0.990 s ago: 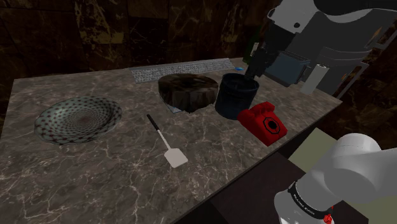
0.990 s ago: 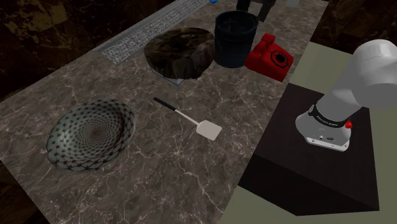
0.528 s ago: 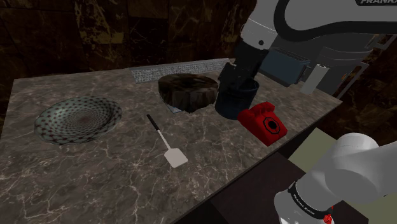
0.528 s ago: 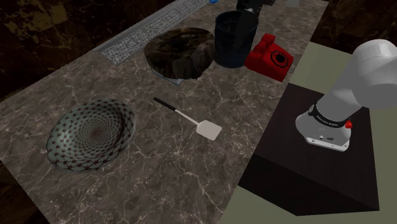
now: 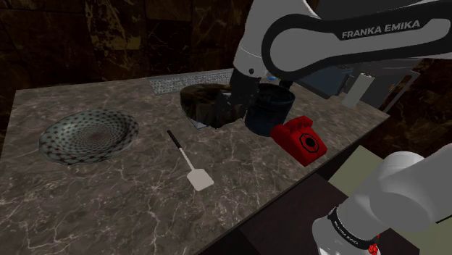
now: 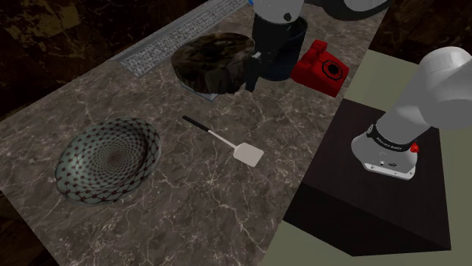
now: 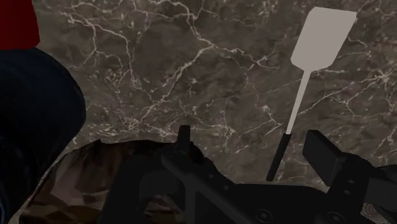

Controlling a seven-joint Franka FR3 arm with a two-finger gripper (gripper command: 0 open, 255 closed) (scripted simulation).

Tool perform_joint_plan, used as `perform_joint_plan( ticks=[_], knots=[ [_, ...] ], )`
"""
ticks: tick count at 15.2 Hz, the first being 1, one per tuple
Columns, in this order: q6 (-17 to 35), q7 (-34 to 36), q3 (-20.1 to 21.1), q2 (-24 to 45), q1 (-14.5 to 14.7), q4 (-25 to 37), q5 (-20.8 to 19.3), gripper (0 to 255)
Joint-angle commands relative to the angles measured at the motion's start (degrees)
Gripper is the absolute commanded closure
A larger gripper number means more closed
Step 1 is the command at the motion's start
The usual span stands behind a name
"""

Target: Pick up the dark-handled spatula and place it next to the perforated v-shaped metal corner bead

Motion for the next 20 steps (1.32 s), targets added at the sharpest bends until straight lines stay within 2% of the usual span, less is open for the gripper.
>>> perform_joint_plan(
  ticks=[1,7,12,20],
  knots=[
    [2.1,3.9,2.5,3.7,-0.1,1.3,-1.2,0],
    [6.7,16.0,8.3,17.5,-0.3,8.0,-8.8,0],
    [7.8,26.6,9.9,29.9,2.0,15.7,-17.7,0],
    [12.7,28.6,8.8,33.7,2.8,14.0,-20.6,0]
  ],
)
